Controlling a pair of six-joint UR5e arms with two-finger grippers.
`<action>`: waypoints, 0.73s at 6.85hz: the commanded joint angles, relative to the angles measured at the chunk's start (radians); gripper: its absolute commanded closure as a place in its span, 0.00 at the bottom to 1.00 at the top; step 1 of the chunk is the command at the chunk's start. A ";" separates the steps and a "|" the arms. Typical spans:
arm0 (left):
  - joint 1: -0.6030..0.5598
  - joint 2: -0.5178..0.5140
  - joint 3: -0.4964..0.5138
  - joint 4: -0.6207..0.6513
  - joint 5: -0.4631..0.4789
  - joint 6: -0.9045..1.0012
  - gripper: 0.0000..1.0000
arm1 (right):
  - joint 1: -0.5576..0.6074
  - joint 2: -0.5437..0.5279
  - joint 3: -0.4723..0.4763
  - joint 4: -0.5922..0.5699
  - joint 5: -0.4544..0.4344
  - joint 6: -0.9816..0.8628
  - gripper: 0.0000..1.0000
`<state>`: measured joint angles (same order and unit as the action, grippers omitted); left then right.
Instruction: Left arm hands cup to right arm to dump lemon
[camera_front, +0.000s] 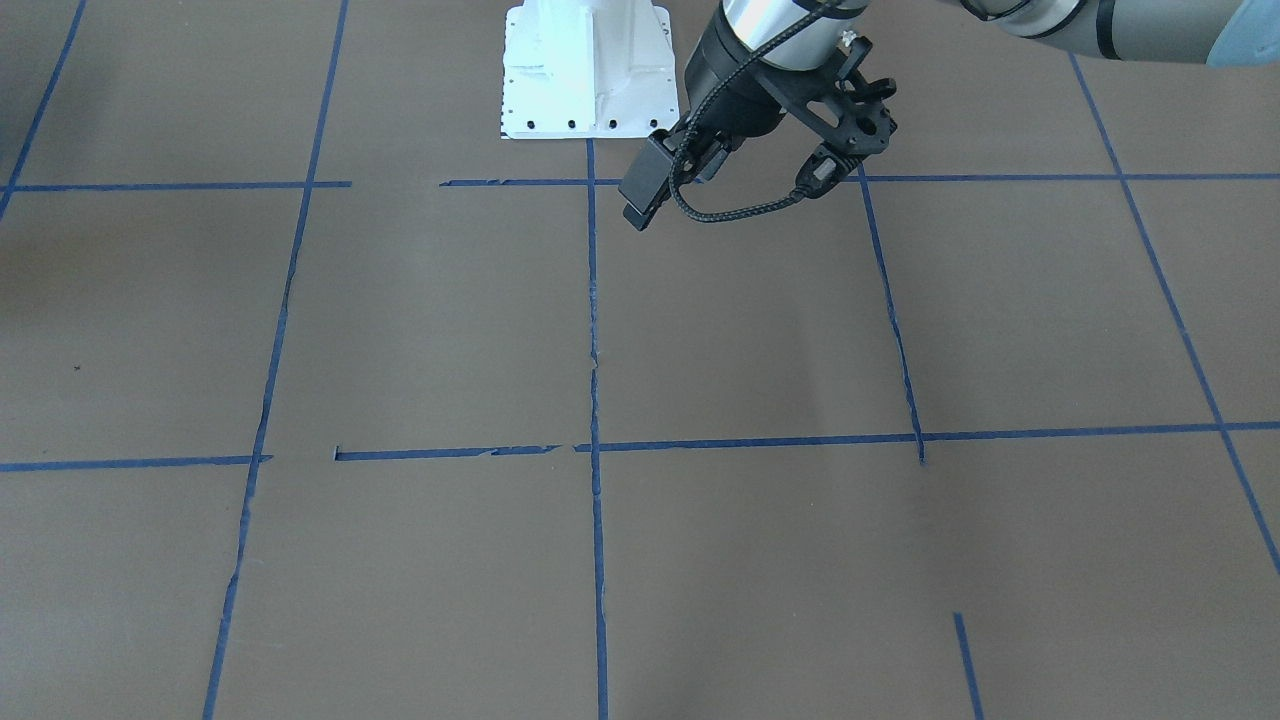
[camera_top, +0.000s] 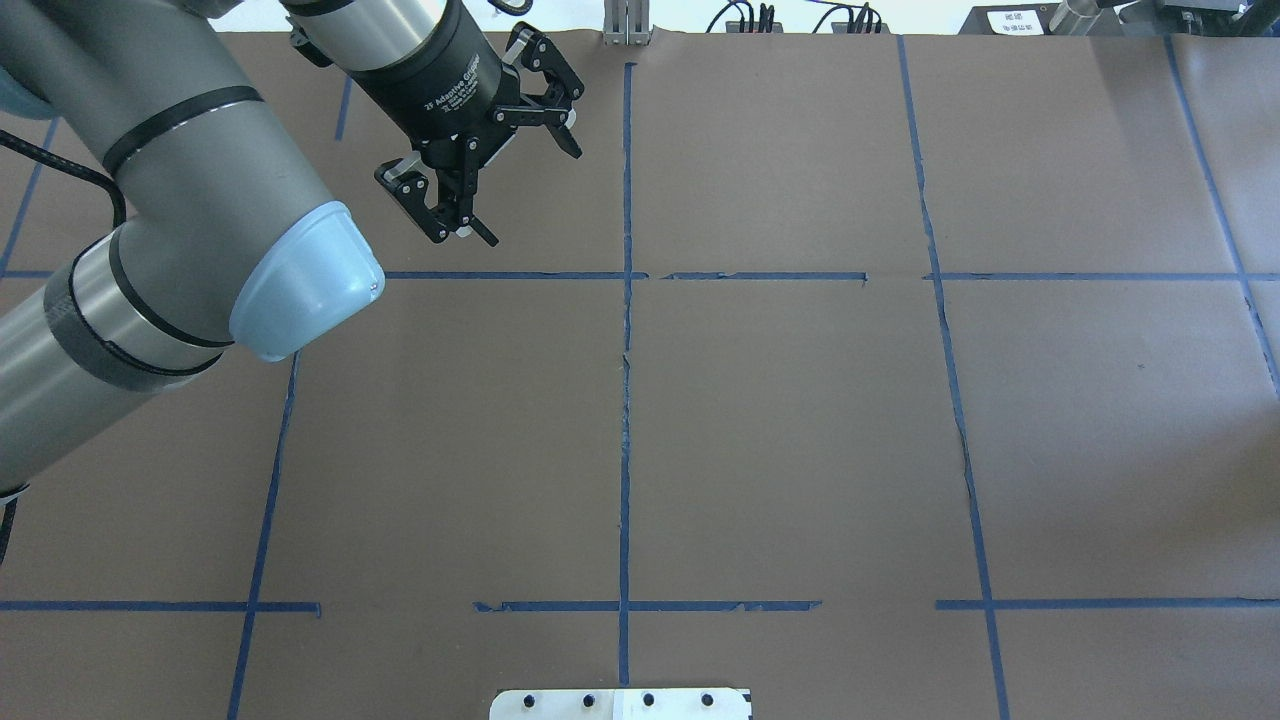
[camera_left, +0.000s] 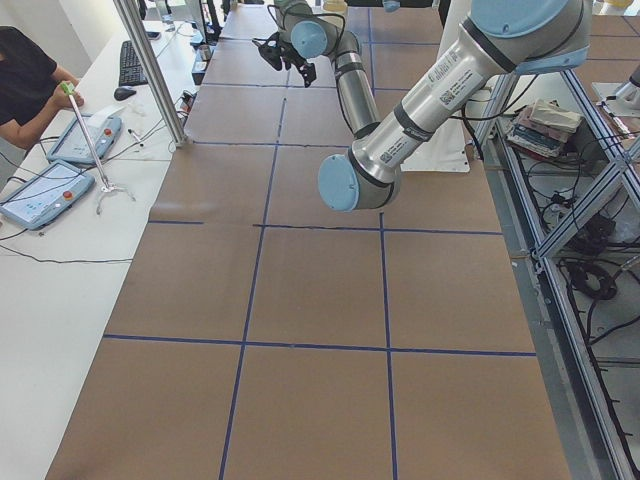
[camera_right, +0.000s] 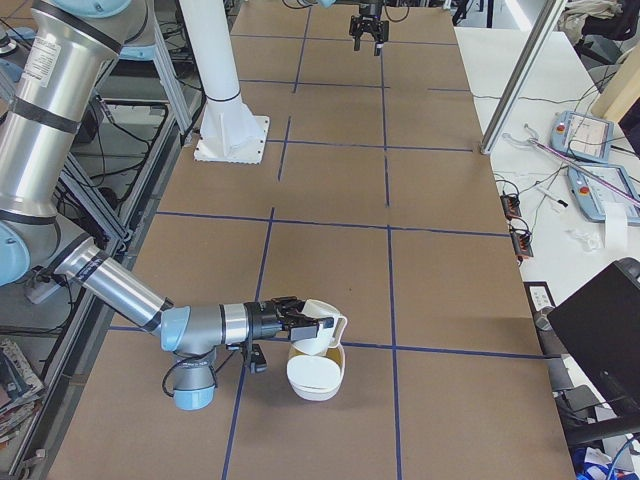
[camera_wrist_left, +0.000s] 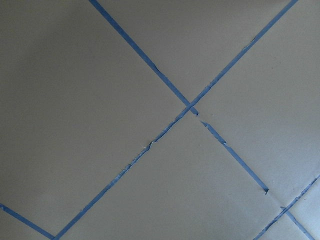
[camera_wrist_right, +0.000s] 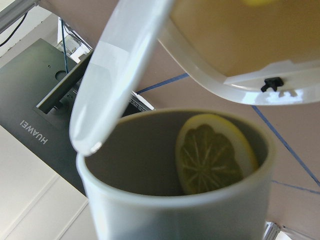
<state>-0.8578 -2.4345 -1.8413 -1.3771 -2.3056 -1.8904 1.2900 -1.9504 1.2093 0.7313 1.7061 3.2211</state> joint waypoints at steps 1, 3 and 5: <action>-0.001 0.000 -0.001 0.001 0.000 -0.001 0.00 | 0.011 0.040 -0.014 0.010 0.001 0.069 0.97; -0.001 0.000 -0.003 0.003 0.000 0.000 0.00 | 0.011 0.042 -0.007 0.011 0.001 0.071 0.97; -0.001 0.008 -0.004 0.001 0.000 0.000 0.00 | 0.012 0.019 0.098 -0.028 0.000 0.068 0.97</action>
<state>-0.8590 -2.4317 -1.8448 -1.3748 -2.3056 -1.8900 1.3012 -1.9141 1.2361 0.7293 1.7070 3.2909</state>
